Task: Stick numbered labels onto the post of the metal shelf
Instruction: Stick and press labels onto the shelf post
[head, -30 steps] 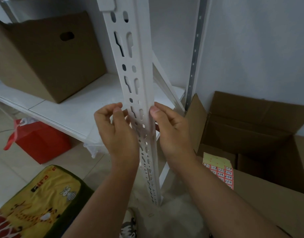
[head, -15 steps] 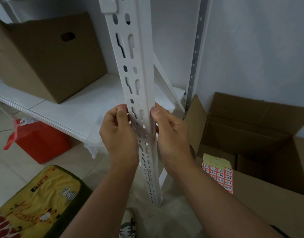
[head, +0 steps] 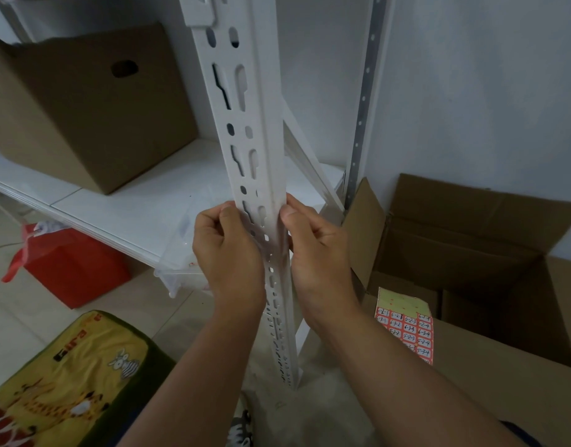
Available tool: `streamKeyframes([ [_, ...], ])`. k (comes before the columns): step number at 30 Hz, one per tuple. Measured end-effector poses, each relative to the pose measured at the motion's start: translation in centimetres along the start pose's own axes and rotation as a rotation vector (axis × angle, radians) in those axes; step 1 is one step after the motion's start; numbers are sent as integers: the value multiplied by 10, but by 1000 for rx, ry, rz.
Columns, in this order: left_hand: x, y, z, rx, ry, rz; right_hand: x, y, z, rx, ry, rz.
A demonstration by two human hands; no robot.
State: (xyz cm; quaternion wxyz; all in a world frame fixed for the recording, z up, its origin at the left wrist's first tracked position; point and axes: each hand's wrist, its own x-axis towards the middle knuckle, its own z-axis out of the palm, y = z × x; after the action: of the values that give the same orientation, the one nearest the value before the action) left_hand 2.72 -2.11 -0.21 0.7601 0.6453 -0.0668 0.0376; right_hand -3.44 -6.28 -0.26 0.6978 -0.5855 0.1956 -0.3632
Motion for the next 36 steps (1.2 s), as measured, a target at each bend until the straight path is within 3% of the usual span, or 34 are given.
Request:
streamKeyframes([
  [36,-1,1,1,-48,-11,-16,3,-4,3,119,-34,111],
])
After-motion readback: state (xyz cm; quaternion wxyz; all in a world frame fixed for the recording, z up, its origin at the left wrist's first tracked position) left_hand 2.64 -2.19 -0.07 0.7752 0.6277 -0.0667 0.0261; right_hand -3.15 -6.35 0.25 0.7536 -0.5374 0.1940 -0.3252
